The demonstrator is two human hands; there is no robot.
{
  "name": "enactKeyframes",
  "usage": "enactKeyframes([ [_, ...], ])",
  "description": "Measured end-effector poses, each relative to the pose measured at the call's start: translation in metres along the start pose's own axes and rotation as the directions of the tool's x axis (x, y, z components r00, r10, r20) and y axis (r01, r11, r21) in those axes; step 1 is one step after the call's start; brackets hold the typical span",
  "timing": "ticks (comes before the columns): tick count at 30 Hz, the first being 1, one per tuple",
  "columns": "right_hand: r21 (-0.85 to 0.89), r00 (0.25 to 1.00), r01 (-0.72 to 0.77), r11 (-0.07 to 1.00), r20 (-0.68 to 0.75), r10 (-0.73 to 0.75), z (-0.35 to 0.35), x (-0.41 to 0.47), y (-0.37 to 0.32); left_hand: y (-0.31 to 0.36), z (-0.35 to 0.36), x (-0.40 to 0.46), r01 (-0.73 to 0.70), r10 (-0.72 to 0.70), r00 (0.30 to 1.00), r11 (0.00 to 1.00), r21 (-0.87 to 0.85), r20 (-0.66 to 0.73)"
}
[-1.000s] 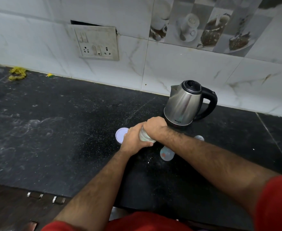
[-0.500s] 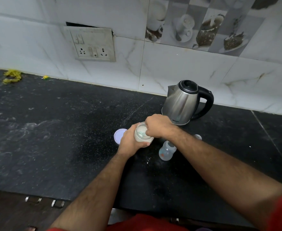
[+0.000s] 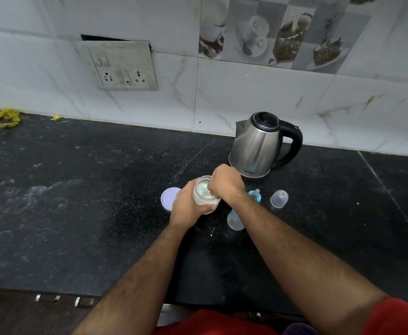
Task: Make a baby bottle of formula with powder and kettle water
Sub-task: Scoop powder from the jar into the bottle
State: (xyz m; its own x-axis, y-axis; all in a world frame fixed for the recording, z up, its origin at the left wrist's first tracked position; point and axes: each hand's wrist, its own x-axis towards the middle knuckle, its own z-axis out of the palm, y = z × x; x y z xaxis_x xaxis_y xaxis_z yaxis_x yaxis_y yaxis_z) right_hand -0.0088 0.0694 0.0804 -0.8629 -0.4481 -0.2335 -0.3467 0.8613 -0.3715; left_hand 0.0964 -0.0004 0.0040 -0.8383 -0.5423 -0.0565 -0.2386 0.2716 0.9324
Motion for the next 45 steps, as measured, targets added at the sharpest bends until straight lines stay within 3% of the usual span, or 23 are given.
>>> enactKeyframes([
  [11,0.287,0.983,-0.153,0.946,0.145,0.115,0.001,-0.005,-0.002,0.001,0.001,-0.001,0.017,-0.016,1.000,0.999,0.035,-0.011],
  [25,0.546,0.981,-0.194,0.815,0.123,0.151,-0.019,-0.021,0.041,-0.005,0.002,0.002,0.033,-0.033,0.999,0.999,0.026,-0.027],
  [28,0.534,0.988,-0.154,0.831,0.066,0.140,-0.020,-0.023,0.045,-0.005,0.003,0.003,0.031,-0.030,0.999,0.999,0.033,-0.027],
  [32,0.373,0.995,-0.062,0.926,-0.053,0.088,-0.022,-0.028,0.045,-0.005,0.003,0.003,0.030,-0.028,0.999,0.999,0.042,-0.031],
  [45,0.468,0.990,-0.118,0.876,-0.009,0.138,-0.022,-0.029,0.045,-0.005,0.003,0.003,0.021,-0.019,0.999,0.999,0.039,-0.039],
])
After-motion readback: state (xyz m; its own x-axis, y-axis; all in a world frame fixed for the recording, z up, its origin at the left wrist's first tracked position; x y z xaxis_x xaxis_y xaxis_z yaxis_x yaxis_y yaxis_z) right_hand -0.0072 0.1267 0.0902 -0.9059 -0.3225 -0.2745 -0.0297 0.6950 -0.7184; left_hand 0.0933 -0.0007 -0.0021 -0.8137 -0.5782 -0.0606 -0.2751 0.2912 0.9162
